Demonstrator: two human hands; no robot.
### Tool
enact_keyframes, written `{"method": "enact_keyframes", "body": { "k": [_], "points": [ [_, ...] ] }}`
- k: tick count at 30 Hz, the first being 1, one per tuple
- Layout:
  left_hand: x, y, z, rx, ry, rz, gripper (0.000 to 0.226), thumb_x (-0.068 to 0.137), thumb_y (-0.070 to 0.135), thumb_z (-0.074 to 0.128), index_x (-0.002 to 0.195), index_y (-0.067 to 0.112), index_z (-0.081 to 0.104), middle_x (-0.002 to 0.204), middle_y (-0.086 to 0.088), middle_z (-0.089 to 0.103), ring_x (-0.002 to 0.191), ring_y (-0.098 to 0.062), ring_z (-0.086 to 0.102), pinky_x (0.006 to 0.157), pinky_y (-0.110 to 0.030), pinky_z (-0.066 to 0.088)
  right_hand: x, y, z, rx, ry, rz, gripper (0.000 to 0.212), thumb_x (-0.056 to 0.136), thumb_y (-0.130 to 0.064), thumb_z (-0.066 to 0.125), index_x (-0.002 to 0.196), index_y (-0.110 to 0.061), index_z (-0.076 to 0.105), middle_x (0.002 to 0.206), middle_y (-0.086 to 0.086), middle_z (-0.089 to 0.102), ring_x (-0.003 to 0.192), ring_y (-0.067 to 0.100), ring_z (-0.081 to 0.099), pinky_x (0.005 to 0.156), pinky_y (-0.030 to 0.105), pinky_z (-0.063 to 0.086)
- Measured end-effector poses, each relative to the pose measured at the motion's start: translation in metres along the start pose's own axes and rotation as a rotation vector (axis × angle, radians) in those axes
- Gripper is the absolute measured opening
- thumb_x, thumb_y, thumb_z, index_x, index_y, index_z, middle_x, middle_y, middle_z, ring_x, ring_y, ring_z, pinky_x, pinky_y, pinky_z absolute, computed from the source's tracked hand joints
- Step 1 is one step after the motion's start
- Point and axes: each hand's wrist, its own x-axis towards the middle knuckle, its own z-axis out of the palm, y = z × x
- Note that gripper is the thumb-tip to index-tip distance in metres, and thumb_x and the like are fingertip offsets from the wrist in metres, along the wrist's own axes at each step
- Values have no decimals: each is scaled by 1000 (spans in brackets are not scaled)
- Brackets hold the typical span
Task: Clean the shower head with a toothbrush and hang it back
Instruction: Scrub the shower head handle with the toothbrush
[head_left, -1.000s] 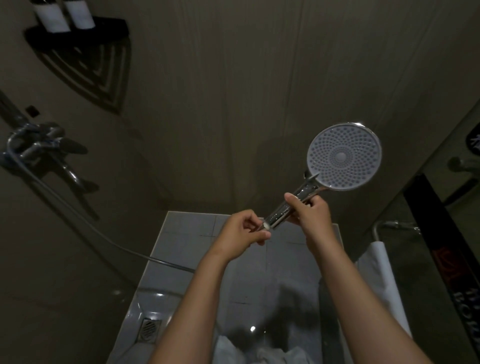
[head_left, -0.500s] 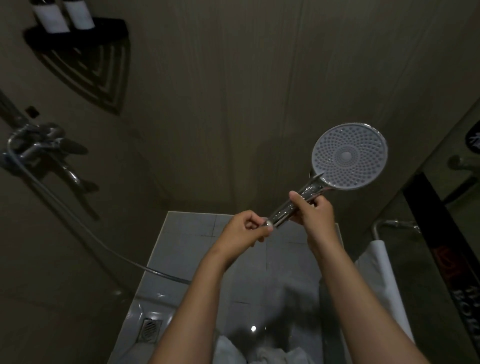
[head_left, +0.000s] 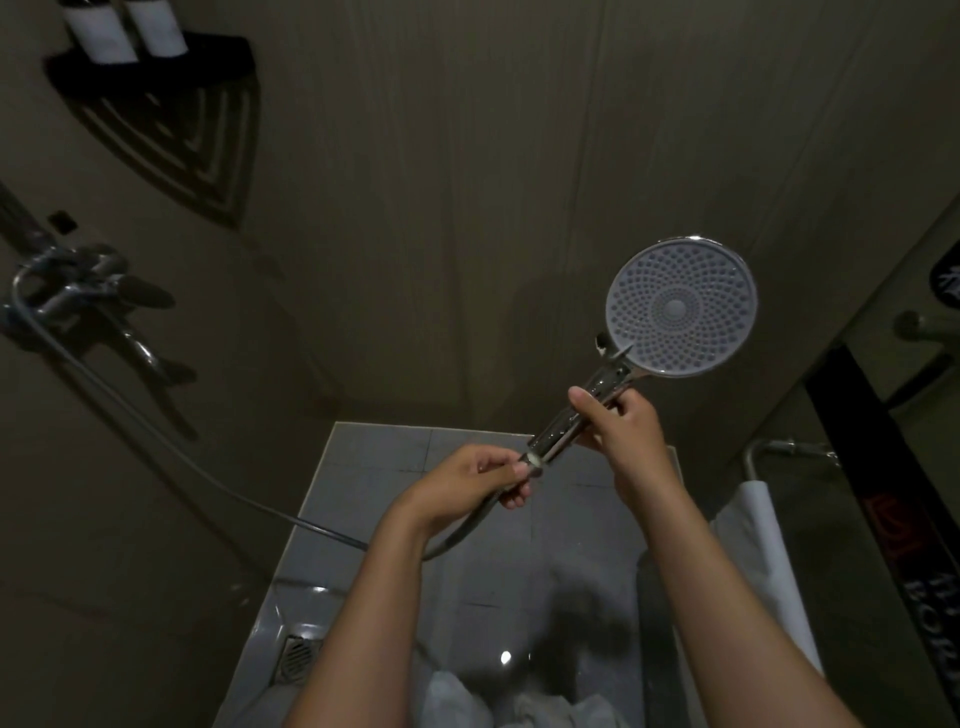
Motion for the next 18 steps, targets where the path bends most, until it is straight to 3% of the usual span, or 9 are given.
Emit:
{"method": "enact_keyframes", "body": {
  "k": [2, 7, 18],
  "points": [
    [-1, 0, -2, -35, -2, -10, 21, 97, 10, 48, 106, -1, 62, 74, -1, 64, 66, -8, 60, 66, -17, 49, -1, -1, 0, 17, -23, 3, 10, 87, -9, 63, 85, -10, 54, 75, 3, 59, 59, 4, 64, 52, 17, 53],
    [0, 1, -3, -44, 31, 3, 20, 95, 9, 50, 105, -3, 62, 75, -1, 67, 68, -8, 62, 67, -17, 50, -1, -4, 1, 38, -34, -5, 8, 88, -9, 63, 87, -10, 54, 78, 6, 60, 71, 14, 62, 54, 17, 54],
    [1, 3, -4, 2, 73, 15, 12, 94, 8, 54, 95, 3, 64, 80, -5, 68, 70, -8, 65, 62, -18, 47, 0, -6, -2, 40, 7, -20, 12, 87, -12, 63, 95, -6, 56, 78, 5, 61, 66, 9, 62, 53, 15, 51]
  ]
}}
